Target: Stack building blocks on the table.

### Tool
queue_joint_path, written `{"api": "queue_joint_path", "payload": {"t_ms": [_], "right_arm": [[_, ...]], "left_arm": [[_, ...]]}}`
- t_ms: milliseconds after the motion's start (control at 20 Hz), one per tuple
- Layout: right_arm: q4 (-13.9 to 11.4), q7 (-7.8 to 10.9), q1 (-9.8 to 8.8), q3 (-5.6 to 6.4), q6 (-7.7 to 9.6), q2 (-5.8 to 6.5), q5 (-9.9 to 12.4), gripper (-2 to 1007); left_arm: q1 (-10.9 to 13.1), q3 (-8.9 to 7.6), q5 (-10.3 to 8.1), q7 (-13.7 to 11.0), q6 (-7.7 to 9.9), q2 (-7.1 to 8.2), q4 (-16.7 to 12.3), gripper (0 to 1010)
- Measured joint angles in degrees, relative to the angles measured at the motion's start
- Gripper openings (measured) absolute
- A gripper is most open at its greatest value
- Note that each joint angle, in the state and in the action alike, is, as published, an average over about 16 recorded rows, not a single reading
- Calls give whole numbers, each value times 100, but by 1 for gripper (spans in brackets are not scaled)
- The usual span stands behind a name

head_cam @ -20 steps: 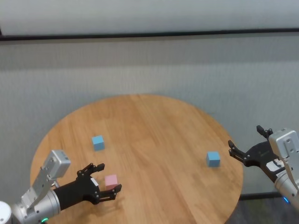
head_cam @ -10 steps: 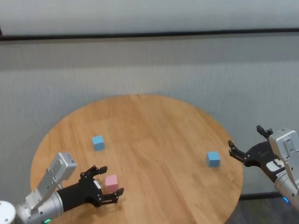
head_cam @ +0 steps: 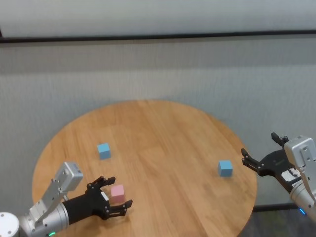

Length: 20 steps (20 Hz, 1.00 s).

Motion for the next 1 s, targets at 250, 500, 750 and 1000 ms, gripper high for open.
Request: {"api": "queue_joint_path", "payload": {"t_ms": [250, 500, 750, 1000], "right_arm": [[0, 0, 0, 0, 0, 0, 0, 1005], [0, 0, 0, 0, 0, 0, 0, 1005], [0, 0, 0, 0, 0, 0, 0, 1005], [0, 0, 0, 0, 0, 0, 0, 1005]], "left_arm": [[-57, -21, 32, -38, -49, -72, 153, 1003], [-107, -39, 61, -55, -83, -133, 289, 1003], [-141, -60, 81, -67, -94, -175, 385, 1003], [-163, -80, 92, -75, -69, -197, 445, 999]]}}
